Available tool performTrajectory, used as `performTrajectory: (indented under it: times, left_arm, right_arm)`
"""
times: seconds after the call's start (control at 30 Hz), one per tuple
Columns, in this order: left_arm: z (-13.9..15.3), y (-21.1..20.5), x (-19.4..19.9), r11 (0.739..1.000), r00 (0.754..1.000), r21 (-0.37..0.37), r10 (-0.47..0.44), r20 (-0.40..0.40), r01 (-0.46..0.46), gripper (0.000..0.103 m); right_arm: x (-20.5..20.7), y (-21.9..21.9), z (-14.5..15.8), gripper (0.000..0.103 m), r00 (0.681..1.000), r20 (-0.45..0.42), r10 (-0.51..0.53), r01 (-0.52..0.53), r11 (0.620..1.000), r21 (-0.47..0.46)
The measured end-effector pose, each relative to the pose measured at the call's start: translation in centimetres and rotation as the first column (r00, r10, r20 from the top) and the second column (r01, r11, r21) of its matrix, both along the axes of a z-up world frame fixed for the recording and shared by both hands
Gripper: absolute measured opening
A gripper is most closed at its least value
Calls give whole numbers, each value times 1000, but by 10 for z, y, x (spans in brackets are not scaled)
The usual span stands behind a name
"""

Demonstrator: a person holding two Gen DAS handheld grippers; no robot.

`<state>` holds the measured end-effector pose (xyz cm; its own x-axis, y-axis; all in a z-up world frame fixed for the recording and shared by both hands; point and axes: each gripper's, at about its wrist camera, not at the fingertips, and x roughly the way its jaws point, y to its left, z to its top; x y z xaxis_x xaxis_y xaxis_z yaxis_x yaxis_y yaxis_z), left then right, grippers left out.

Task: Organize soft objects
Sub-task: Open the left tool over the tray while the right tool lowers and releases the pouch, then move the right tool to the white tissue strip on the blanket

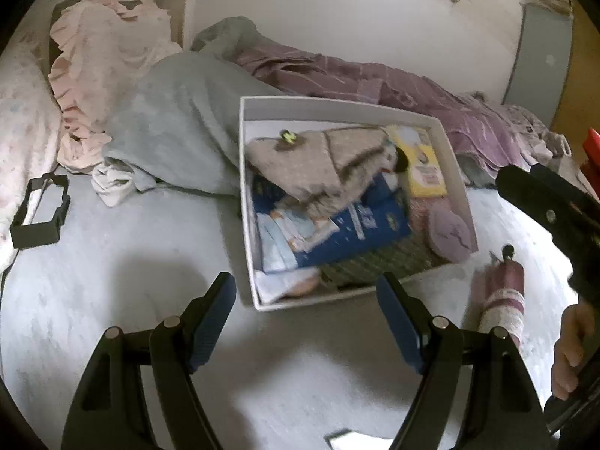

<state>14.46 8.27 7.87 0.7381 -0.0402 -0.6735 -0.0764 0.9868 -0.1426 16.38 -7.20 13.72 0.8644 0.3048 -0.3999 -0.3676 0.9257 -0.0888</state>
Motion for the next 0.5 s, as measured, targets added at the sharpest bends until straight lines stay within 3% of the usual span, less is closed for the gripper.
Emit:
performTrajectory:
  times: [0.27,0.5]
  left_arm:
    - [-3,-18,-29,996,999,84,-31,-9,31,78]
    - [-19,-17,-55,995,997,81,-54,-49,57,78]
  right_arm:
    - [-42,0,-25,83,992,-51,116,-122,983,-138]
    - [-45,-15,-45,82,946,-264,187,-197,980,-11]
